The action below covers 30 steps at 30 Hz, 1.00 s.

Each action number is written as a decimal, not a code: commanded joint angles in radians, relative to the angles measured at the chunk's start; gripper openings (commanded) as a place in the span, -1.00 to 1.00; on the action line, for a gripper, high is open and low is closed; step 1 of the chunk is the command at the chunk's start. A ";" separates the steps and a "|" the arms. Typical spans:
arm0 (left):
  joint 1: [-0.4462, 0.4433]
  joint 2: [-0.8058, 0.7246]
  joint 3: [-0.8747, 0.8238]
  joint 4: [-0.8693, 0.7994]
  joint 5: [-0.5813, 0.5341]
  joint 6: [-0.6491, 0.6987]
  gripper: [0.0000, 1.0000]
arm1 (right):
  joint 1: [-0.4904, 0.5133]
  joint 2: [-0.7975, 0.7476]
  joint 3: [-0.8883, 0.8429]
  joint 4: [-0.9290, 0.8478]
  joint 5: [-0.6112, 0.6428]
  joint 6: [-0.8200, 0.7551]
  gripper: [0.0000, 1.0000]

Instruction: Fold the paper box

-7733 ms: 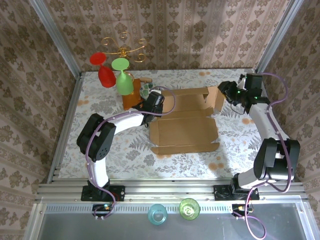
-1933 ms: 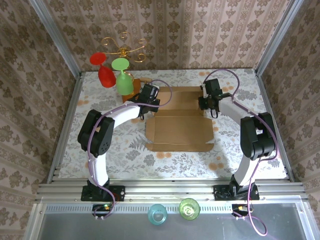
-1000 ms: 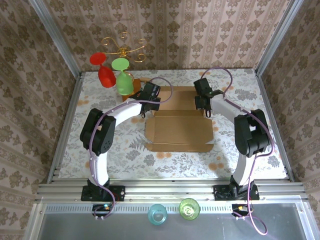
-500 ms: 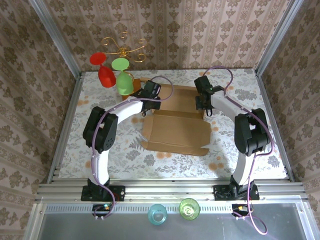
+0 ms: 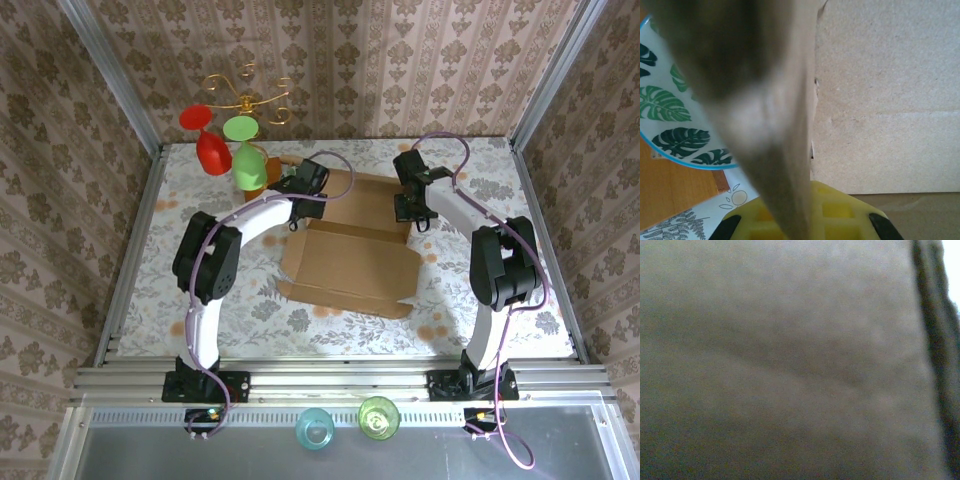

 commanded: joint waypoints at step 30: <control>0.002 -0.111 0.140 -0.274 0.161 -0.133 0.15 | -0.098 -0.060 -0.051 -0.116 -0.183 0.015 -1.00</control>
